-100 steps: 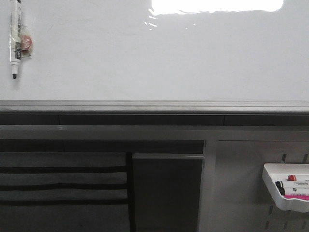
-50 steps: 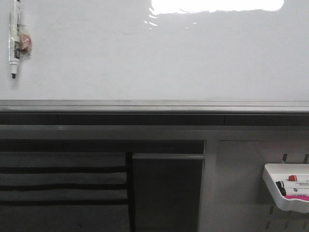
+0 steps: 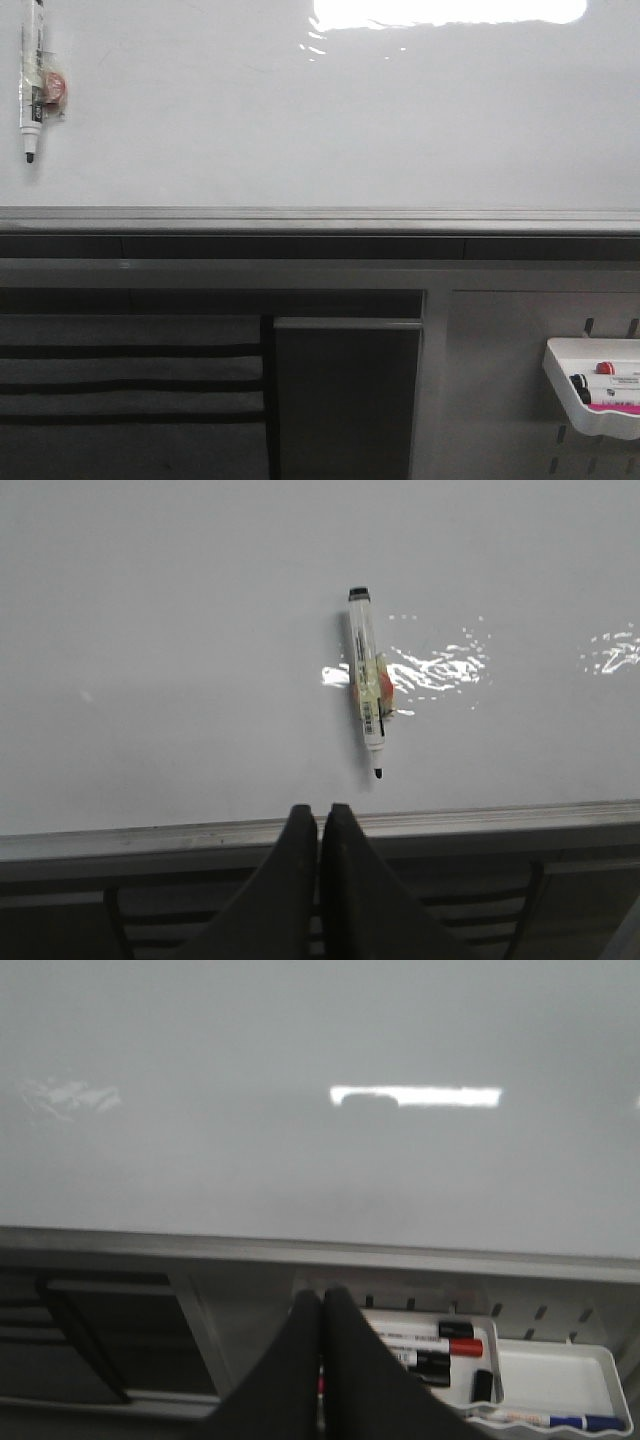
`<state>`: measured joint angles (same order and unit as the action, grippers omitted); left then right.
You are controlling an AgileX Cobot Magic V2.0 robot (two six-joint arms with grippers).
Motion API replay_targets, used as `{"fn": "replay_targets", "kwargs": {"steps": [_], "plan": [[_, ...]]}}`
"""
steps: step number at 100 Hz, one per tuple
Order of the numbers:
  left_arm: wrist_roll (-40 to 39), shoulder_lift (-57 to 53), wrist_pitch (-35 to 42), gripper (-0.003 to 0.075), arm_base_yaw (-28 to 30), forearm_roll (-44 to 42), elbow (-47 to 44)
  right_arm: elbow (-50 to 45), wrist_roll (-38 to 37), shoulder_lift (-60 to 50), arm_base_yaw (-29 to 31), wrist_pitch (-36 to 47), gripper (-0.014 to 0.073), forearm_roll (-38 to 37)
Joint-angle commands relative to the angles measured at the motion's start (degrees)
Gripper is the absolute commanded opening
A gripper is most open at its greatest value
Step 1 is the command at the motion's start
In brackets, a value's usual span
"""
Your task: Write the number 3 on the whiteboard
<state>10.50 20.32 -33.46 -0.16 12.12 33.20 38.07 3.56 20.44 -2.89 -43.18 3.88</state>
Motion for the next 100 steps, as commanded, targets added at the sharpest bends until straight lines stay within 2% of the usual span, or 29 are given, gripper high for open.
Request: {"fn": "replay_targets", "kwargs": {"steps": [1,29,39,49,53,58,61,67,78,85,100], "plan": [[0.26,2.86,3.41,-0.0020,-0.34,1.58,2.11,2.46,0.67,3.08,0.38,0.94,-0.0069,0.13],[0.26,5.14,2.29,-0.0020,-1.20,2.34,2.11,2.46,0.84,5.75,0.38,-0.94,-0.0067,0.37],[0.37,5.50,2.61,0.0004,-3.93,2.34,2.11,2.46,3.82,6.40,0.38,-1.23,-0.0008,2.78],[0.78,6.79,3.86,0.0150,-6.77,2.34,2.11,2.46,9.52,7.75,0.38,-1.23,0.0145,9.80],[0.78,7.61,4.89,0.0257,-7.80,2.34,2.11,2.46,12.03,8.52,0.38,-1.12,0.0217,13.81],[0.78,8.86,6.06,0.0347,-8.91,2.51,2.11,2.46,14.10,9.38,0.38,-1.12,0.0291,17.36],[0.78,9.73,7.17,0.0407,-9.64,2.67,2.11,2.46,15.55,10.12,0.38,-1.12,0.0323,20.59],[0.78,12.09,9.21,0.0463,-10.68,3.93,2.11,2.46,20.32,11.51,0.38,-1.12,0.0360,27.30],[0.78,17.70,13.63,0.0454,-12.57,4.18,2.11,2.46,30.09,13.82,0.38,-2.03,0.0349,40.49],[0.78,21.79,16.65,0.0442,-13.32,4.18,2.11,2.46,35.46,15.04,0.38,-2.82,0.0346,46.15],[0.78,31.14,25.11,0.0416,-13.65,4.18,2.33,2.46,38.40,16.21,0.38,-4.42,0.0346,48.71]]}}
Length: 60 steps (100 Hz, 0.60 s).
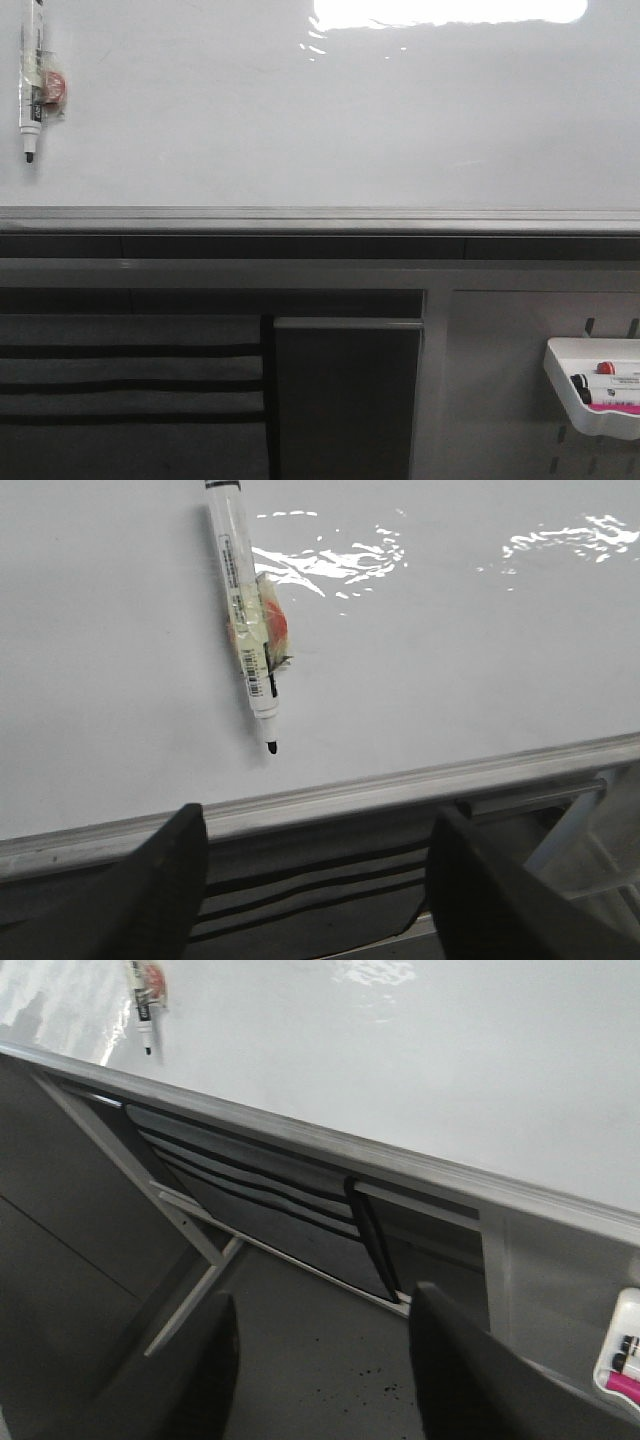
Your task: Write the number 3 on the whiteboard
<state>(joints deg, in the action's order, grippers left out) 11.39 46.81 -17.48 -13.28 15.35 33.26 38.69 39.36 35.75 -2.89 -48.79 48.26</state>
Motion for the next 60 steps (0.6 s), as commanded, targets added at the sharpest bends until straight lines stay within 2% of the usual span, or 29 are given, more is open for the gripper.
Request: {"fn": "replay_targets", "kwargs": {"steps": [1,20,60], "plan": [[-0.10,5.06,9.56,0.0415,-0.54,0.95,2.27,1.85,2.74,0.89,0.38,1.14,0.0346,4.33],[-0.01,16.10,17.48,0.0385,-0.54,-0.36,5.01,1.85,2.98,0.89,0.38,0.22,0.0346,4.33],[-0.01,31.79,21.96,0.0365,-0.54,-2.26,11.96,1.85,2.98,0.89,0.38,-0.15,0.0346,4.33]]}}
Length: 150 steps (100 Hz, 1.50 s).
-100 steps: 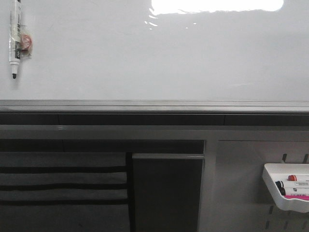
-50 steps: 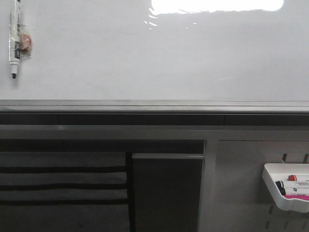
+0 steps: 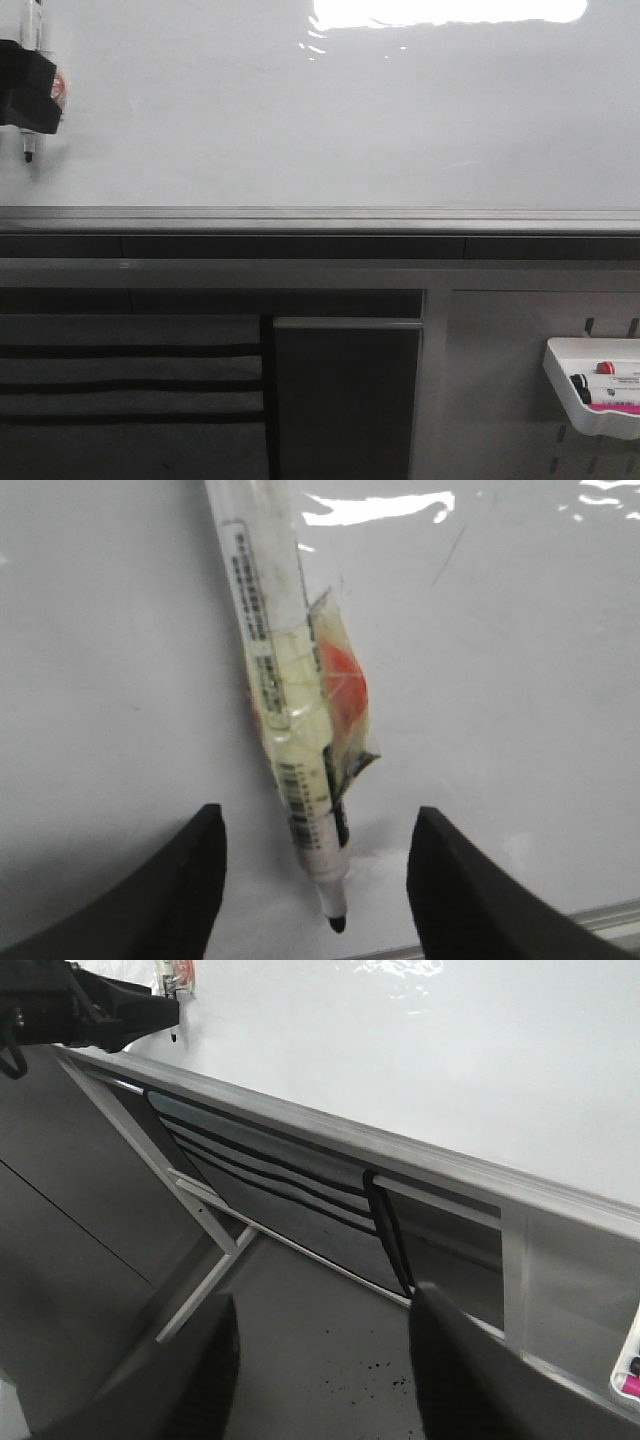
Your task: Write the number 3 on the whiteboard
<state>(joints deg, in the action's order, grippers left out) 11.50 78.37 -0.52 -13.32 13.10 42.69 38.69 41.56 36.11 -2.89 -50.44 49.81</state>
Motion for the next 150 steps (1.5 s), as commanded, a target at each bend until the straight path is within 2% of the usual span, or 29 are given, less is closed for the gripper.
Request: {"fn": "replay_targets", "kwargs": {"steps": [1,15,33,47,69,77,92,110,117,128,141,150], "plan": [[-0.12,0.34,4.93,0.0365,-0.50,-0.01,2.65,1.85,0.78,0.54,0.38,1.50,0.0346,2.79],[-0.12,0.86,5.38,0.0354,-0.50,-0.01,2.88,1.85,0.78,0.54,0.38,1.50,0.0346,2.79],[-0.12,0.86,7.37,0.0177,-0.50,-0.01,2.88,1.85,0.78,0.54,0.38,1.50,0.0346,2.79],[-0.12,0.86,7.45,0.0079,-0.50,-0.01,2.88,1.85,0.78,0.54,0.38,1.50,0.0346,2.79],[-0.12,0.86,7.04,-0.0013,-0.50,-0.01,2.88,1.85,0.78,0.54,0.38,1.50,0.0346,2.79],[-0.12,0.04,5.29,-0.0020,-0.50,-0.01,2.88,1.85,0.78,0.54,0.38,1.92,0.0346,2.79],[0.07,-4.44,-4.00,-0.0020,-0.50,-0.70,3.25,2.73,0.78,0.94,0.38,1.94,0.0346,2.79],[7.96,-11.38,-28.20,-0.0020,-4.41,-0.46,7.02,8.65,2.92,6.96,0.38,-6.20,0.0346,2.24],[13.28,-14.25,-36.89,-0.0020,-8.72,1.19,9.02,11.80,4.53,10.69,0.38,-11.04,0.0346,2.24],[22.36,-16.92,-45.73,-0.0020,-15.56,4.02,10.63,15.19,6.86,15.14,-1.01,-15.89,0.0346,2.13],[27.67,-18.01,-50.79,-0.0020,-24.79,5.85,11.05,17.49,12.35,19.34,-7.64,-17.57,0.0346,1.01],[27.78,-18.01,-51.00,-0.0020,-30.47,5.85,11.05,18.34,15.03,21.51,-14.29,-15.74,0.0346,-4.14]]}}
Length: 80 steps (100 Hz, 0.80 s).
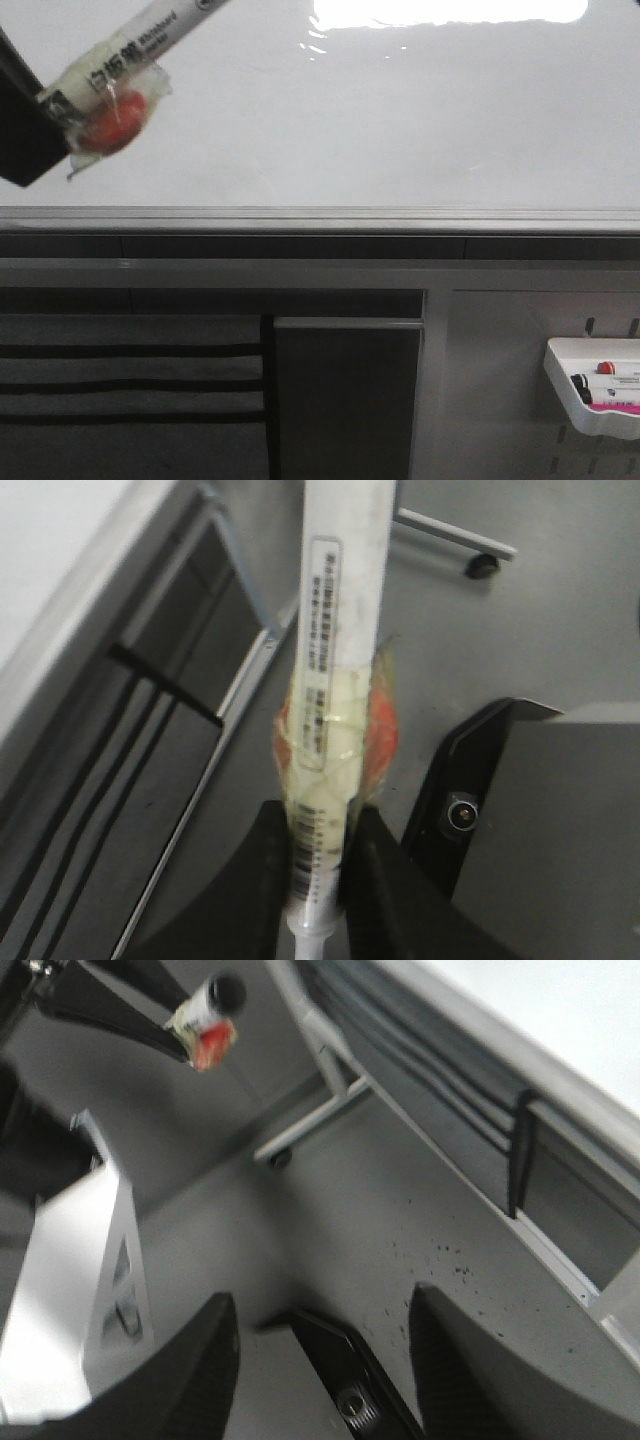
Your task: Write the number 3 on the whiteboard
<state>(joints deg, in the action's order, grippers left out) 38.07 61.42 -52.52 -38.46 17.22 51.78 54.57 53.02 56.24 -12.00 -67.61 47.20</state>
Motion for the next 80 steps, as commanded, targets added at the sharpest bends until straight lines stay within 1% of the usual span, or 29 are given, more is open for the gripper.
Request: {"fn": "replay_targets", "kwargs": {"steps": [1,13,21,28,33,44,52,64,80], "plan": [[1.21,-1.06,0.99,-0.0020,-5.73,1.74,1.96,2.46,3.75,1.52,-6.38,1.67,0.0346,-2.44],[1.21,-1.06,2.10,-0.0020,-11.20,1.74,1.96,2.50,6.94,3.32,-16.39,7.28,0.0346,-8.50],[1.21,-1.06,2.46,-0.0020,-13.48,1.63,1.96,2.50,10.33,4.37,-21.72,12.04,0.0346,-8.95],[1.21,-1.06,2.56,-0.0020,-14.20,1.50,1.96,2.50,12.62,5.13,-25.86,15.44,0.0346,-8.95],[1.21,-1.06,2.56,-0.0020,-14.24,1.50,1.96,2.50,12.92,5.57,-28.48,17.63,0.0346,-8.95],[1.21,-1.06,2.83,-0.0020,-14.24,1.50,1.96,2.50,12.92,7.00,-31.84,21.43,0.0346,-8.75],[1.21,-1.06,3.58,-0.0020,-14.24,1.50,1.96,2.50,12.92,8.11,-33.51,22.62,0.0346,-7.82],[1.21,-1.06,4.08,-0.0020,-14.24,1.50,1.96,2.90,12.92,9.61,-34.07,23.56,0.0346,-4.95],[1.21,-1.06,4.08,-0.0020,-14.24,1.50,1.96,5.44,12.92,9.94,-34.07,22.52,0.0345,-4.04]]}}
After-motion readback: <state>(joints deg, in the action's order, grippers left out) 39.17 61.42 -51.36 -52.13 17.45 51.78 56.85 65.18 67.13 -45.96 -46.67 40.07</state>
